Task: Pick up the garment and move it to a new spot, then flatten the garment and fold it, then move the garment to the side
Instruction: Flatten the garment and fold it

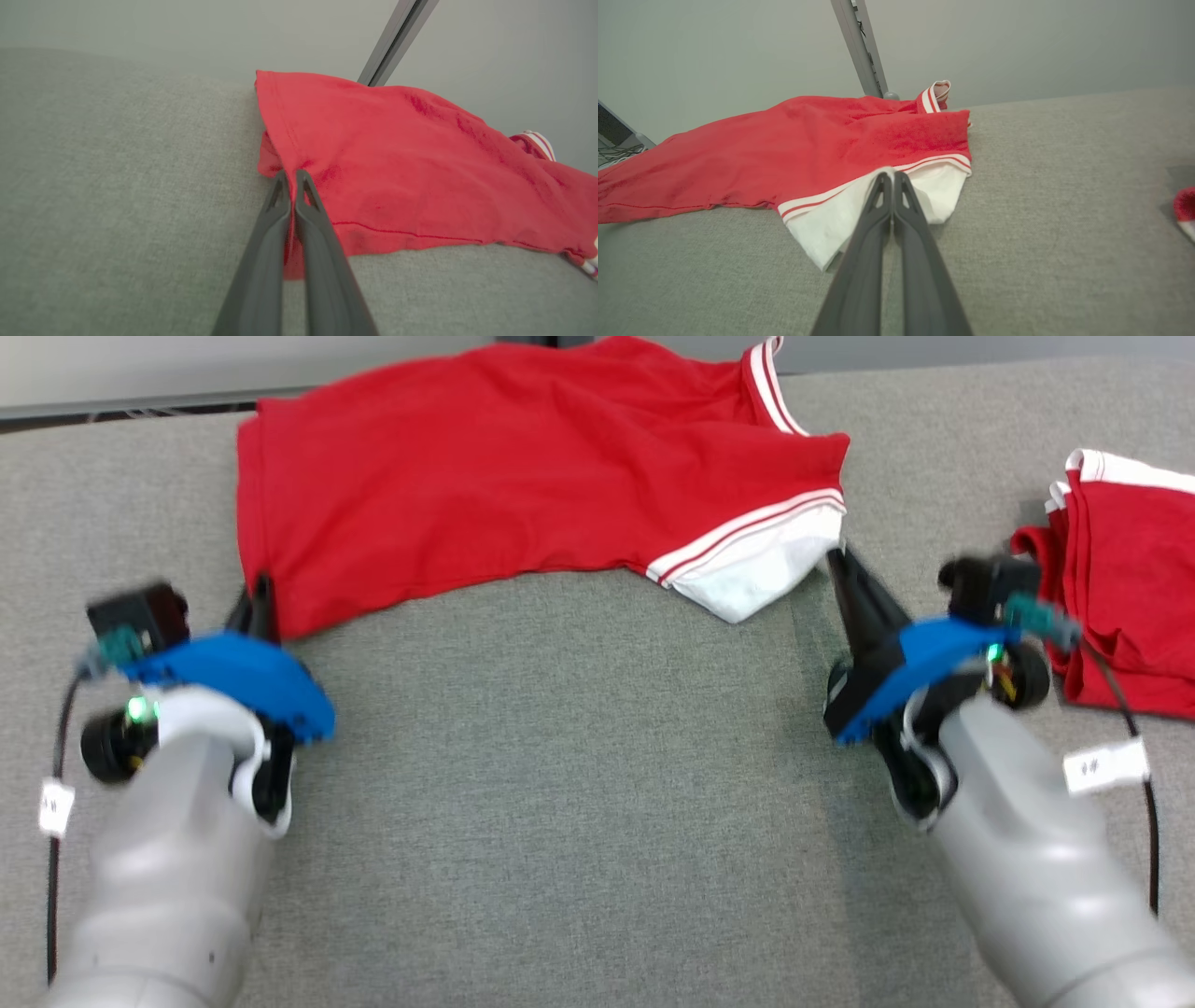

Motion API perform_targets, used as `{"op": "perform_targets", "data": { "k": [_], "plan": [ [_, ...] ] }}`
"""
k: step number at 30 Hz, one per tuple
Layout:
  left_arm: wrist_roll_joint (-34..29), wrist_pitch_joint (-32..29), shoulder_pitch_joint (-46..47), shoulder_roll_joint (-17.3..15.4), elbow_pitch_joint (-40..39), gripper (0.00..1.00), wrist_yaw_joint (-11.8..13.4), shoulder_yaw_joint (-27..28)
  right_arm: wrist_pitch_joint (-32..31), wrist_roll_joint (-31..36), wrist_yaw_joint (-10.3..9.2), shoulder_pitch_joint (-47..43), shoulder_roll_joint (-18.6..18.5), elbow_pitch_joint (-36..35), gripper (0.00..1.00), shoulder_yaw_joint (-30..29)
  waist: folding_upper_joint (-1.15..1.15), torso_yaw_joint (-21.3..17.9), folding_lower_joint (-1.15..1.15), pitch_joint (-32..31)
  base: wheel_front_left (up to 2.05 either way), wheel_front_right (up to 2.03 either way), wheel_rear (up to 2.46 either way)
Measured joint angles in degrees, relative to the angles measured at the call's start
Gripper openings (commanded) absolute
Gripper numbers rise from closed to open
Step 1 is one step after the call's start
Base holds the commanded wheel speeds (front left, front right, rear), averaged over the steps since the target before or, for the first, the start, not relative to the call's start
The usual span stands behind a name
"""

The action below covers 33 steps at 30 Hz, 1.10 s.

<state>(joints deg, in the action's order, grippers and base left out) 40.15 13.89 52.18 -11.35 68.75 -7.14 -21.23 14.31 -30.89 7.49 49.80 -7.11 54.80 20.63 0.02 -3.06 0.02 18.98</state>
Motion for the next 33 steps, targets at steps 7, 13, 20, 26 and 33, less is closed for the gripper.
{"op": "perform_targets", "data": {
  "k": [7, 13, 20, 26, 33],
  "plan": [
    [-1.18, 1.09, -15.13, -2.55, -10.91, 0.00, -0.32, 1.35, 0.66, -3.33, 0.00, -17.05, -3.28, -12.51, 0.00, -1.53, -0.01, 0.78, -0.02, -3.24, 0.00, 0.00, 0.00],
    [-4.25, 1.10, -30.95, -5.99, -25.65, 0.00, 1.31, 6.36, 0.65, -0.44, 0.01, -34.19, -4.69, -27.51, 0.00, -6.77, -0.02, 0.44, -0.02, -7.05, 0.00, 0.00, 0.00],
    [-6.56, -2.12, -45.59, -9.03, -46.63, 0.00, 6.97, 5.97, -5.56, 5.02, 0.01, -52.86, -1.87, -45.79, 0.00, -16.10, -0.04, 0.40, -0.03, -10.58, 0.00, 0.00, 0.00],
    [-6.82, -14.51, -57.12, -12.99, -69.34, 0.00, 14.90, 5.71, -16.66, 9.43, 0.00, -65.08, 2.69, -63.44, 0.00, -21.62, -0.04, 0.41, -0.03, -11.31, 0.00, 0.00, 0.00],
    [-4.76, -27.10, -63.20, -16.35, -83.01, 0.00, 20.02, 5.57, -25.05, 12.30, 0.00, -67.87, 3.70, -73.66, 0.00, -23.76, -0.04, 0.40, -0.02, -10.81, 0.00, 0.00, 0.00]
  ]
}}
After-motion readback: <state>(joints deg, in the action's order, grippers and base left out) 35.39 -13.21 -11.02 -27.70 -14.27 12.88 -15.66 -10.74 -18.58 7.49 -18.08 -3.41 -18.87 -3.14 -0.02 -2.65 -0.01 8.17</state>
